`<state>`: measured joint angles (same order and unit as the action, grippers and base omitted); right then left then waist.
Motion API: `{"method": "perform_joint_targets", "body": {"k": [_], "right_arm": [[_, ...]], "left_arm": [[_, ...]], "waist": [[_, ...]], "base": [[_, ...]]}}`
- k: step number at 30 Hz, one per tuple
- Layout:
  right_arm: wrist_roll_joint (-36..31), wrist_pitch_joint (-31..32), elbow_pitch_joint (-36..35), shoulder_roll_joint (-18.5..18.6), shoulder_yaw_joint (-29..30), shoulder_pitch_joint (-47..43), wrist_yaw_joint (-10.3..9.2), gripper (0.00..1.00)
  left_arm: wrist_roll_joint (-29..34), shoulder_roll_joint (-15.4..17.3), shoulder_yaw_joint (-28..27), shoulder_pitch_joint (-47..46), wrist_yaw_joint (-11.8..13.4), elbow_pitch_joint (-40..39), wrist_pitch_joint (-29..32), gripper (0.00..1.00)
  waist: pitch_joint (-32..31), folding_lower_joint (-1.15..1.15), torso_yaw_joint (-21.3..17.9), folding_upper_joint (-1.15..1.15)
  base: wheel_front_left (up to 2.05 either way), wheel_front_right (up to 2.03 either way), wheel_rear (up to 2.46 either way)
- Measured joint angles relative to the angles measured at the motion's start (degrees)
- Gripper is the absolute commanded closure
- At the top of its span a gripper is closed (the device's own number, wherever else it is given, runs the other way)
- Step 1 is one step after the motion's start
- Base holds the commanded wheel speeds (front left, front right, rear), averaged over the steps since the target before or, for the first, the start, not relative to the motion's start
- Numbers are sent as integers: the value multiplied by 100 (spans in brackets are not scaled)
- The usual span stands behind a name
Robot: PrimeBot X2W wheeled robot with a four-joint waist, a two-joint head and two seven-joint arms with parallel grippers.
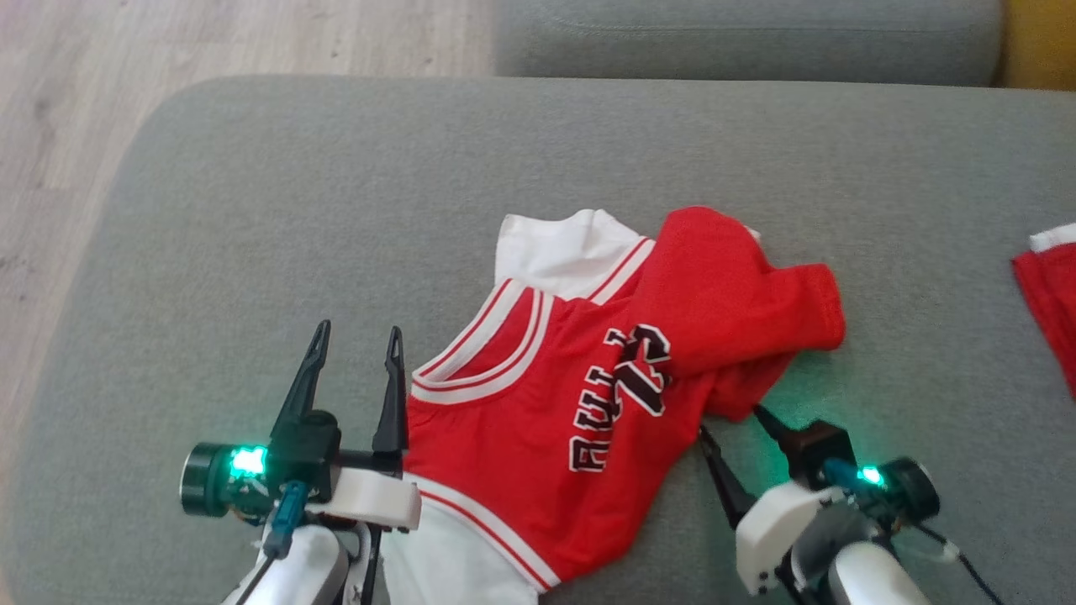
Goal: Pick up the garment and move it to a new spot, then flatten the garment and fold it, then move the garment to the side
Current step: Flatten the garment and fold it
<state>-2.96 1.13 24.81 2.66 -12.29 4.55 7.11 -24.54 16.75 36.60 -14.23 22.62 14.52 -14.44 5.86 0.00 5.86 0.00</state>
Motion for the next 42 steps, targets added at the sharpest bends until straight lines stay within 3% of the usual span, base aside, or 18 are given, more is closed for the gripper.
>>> {"method": "perform_joint_targets", "body": {"k": [10,11,12,19,25,31,36,37,38,42], "right_arm": [[-556,-18,565,9,281,553,0,0],[-594,-18,603,9,300,593,0,62],[-626,-18,646,8,318,636,0,100],[-664,-1,887,130,378,721,0,100],[-549,448,503,1180,545,508,0,100],[-80,1416,-467,2160,816,342,0,100],[575,2471,-1385,2451,942,-554,0,100],[672,2681,-1575,2444,948,-758,0,72],[716,2840,-1758,2434,972,-939,0,0],[747,2894,-2654,2022,1365,-1077,0,0]], "left_arm": [[152,-118,-129,-134,-189,129,-1,0],[162,-119,-141,-142,-199,143,-1,0],[189,-123,-143,-151,-201,159,0,0],[192,-169,-289,-125,-264,226,-1,0],[210,-302,-359,132,-305,227,-1,0],[346,-517,-413,177,-403,225,-1,0],[411,-598,-546,193,-483,285,-1,0],[444,-610,-559,205,-500,300,-1,0],[454,-630,-590,225,-504,303,-1,0],[571,-648,-715,297,-609,333,-1,0]], "waist": [[170,0,279,0],[180,0,298,0],[185,0,313,0],[-34,-1,194,0],[-333,-1,-99,0],[-475,-1,-296,0],[-533,-1,-322,0],[-535,-1,-330,0],[-536,-1,-340,0],[-560,-1,-415,0]], "base": [[0,0,0],[0,0,0],[0,0,0],[0,0,0],[0,0,0],[0,0,0],[0,0,0],[0,0,0],[0,0,0],[0,0,0]]}}
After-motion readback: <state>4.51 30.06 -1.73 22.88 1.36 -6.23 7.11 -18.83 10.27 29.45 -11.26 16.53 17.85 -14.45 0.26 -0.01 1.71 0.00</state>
